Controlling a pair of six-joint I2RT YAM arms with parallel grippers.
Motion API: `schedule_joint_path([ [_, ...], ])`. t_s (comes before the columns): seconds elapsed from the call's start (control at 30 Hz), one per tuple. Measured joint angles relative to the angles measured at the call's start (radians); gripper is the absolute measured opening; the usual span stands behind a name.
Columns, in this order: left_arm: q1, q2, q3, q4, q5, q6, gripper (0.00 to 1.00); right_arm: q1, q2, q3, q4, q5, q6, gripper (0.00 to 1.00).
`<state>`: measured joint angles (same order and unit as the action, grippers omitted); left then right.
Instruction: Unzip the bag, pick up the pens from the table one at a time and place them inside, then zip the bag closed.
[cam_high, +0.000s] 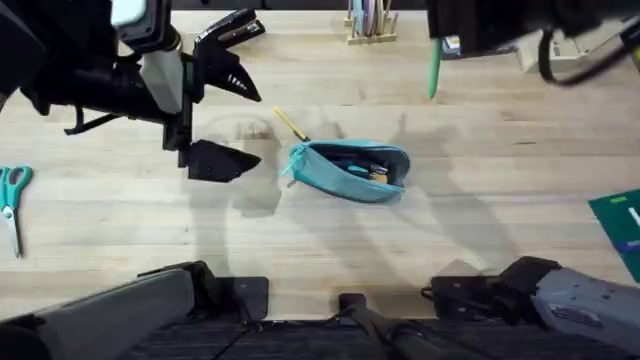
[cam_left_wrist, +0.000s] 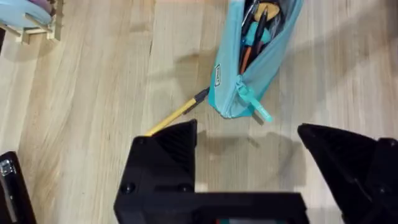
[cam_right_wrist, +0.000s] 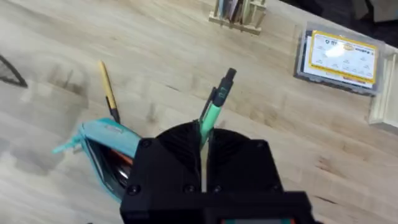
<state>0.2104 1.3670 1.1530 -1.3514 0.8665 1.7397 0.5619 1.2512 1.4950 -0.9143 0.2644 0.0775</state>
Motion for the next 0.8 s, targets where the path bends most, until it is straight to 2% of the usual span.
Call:
schedule_joint_path([
  [0.17,0.0,0.0,0.0,0.0,0.0,0.0,0.994,0.018,-0.097,-0.127,0.047,0.0,-0.038,0.035],
  [0.3,0.0,0.0,0.0,0.0,0.0,0.0,0.994,0.073,-0.15,-0.214,0.081,0.0,-0.111,0.035],
  [0.63,0.0,0.0,0.0,0.0,0.0,0.0,0.993,0.278,-0.175,-0.466,0.196,-0.001,-0.491,0.035],
  [0.8,0.0,0.0,0.0,-0.001,0.0,0.0,0.993,0.326,-0.175,-0.611,0.291,0.0,-0.667,0.034],
])
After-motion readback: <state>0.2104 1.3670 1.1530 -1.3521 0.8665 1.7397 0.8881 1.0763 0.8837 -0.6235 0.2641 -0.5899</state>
